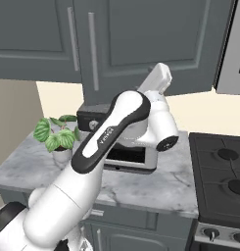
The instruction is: Open the cabinet and move the ladle to the pot. Then close the cabinet.
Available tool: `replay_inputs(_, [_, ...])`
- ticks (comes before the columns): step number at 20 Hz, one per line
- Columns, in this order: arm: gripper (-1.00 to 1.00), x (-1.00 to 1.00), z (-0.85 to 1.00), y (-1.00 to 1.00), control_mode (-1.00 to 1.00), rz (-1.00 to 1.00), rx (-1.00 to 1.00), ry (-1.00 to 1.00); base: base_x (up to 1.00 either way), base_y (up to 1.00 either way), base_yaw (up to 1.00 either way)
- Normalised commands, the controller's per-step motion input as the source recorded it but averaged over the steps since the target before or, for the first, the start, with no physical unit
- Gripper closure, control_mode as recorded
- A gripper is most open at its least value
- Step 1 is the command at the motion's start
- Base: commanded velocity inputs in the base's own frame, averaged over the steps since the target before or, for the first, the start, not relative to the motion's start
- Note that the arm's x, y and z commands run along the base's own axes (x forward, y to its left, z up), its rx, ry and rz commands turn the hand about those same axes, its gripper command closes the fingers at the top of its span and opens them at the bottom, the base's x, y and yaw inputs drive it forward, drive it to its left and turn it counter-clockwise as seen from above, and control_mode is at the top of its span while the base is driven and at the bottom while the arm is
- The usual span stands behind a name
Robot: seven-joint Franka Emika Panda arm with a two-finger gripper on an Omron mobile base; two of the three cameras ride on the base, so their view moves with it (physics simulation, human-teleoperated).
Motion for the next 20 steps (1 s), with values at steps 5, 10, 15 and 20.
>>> replay_inputs(5, [-1.00,0.92,0.00,0.57,-1.00,0.00,0.00,0.00,0.00,0.00,0.00])
replay_inputs(10, [-1.00,0.94,0.00,0.48,-1.00,0.00,0.00,0.00,0.00,0.00,0.00])
replay_inputs(15, [-1.00,0.78,0.00,0.30,-1.00,0.00,0.00,0.00,0.00,0.00,0.00])
replay_inputs(20, [-1.00,0.73,0.00,0.20,-1.00,0.00,0.00,0.00,0.00,0.00,0.00])
